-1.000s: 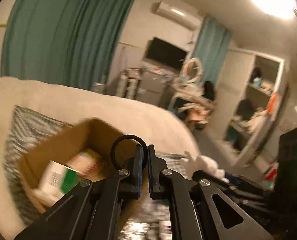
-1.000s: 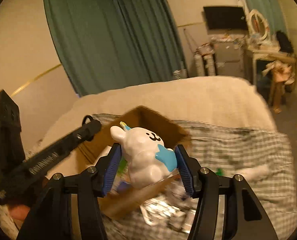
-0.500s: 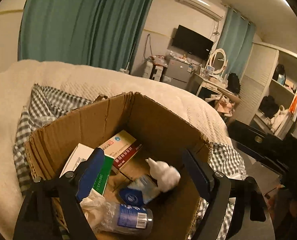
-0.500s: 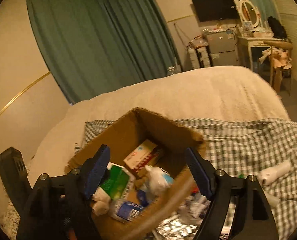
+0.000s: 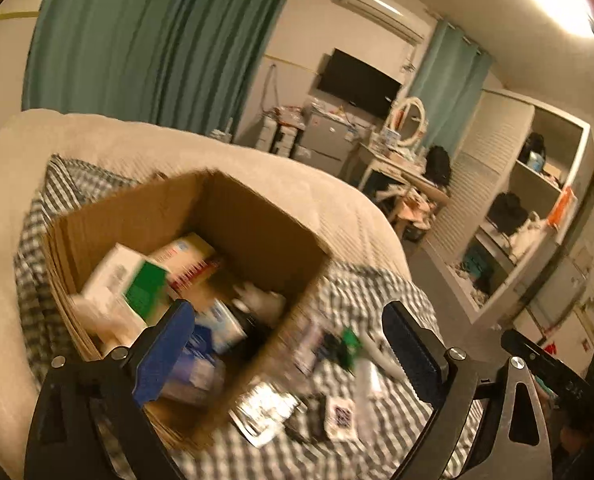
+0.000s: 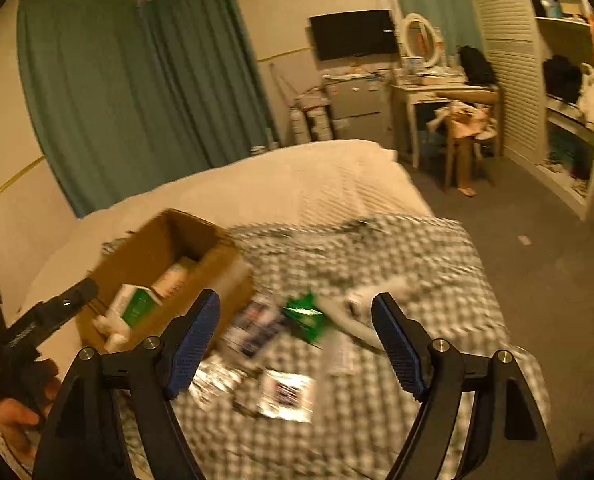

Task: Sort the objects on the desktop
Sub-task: 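Move both open tools back from the box to the item pile, then grasp the white snack packet with the left tool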

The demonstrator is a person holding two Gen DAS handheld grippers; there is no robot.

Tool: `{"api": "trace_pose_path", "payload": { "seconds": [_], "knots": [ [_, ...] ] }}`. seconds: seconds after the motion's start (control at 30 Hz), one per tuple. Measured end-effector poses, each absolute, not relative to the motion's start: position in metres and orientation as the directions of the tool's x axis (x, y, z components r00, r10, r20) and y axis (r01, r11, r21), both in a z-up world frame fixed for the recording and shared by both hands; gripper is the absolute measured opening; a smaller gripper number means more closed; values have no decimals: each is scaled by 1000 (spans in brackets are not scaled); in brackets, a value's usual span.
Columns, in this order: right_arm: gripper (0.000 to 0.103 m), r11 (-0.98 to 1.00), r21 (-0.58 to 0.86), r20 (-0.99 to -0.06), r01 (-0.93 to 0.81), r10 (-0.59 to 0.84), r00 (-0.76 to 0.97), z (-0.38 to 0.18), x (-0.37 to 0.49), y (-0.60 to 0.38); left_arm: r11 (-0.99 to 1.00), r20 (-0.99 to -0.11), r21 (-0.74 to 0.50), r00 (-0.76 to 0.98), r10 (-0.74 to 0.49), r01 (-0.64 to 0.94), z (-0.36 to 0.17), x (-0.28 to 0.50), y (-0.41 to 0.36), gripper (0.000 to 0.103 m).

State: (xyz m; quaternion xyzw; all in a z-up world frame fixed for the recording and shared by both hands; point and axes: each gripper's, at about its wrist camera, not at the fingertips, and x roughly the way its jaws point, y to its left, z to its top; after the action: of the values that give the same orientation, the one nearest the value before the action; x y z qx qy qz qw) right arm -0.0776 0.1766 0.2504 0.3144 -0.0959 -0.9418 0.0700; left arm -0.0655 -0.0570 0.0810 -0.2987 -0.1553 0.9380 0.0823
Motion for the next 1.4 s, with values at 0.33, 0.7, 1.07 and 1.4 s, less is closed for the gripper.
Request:
{"api": "trace_pose_path", "payload": {
  "seconds": [0.33, 0.7, 1.07, 1.4],
  "knots": [
    [78, -973, 231, -637, 26, -171, -751, 190, -55, 223, -948, -637, -228, -703, 317, -222, -6, -53, 50, 99],
    [79, -964, 264, -665, 37, -210, -717, 153, -65, 236, -976, -766, -116, -609, 206, -185, -87, -98, 70, 99],
    [80, -956, 292, -697, 7, -218, -683, 138, -67, 242, -969, -772, -120, -594, 227, -215, -95, -105, 76, 44],
    [80, -964, 264, -721, 33, -220, -657, 133, -67, 226, -937, -741, -110, -602, 299, -330, -75, -89, 94, 36]
  ]
}}
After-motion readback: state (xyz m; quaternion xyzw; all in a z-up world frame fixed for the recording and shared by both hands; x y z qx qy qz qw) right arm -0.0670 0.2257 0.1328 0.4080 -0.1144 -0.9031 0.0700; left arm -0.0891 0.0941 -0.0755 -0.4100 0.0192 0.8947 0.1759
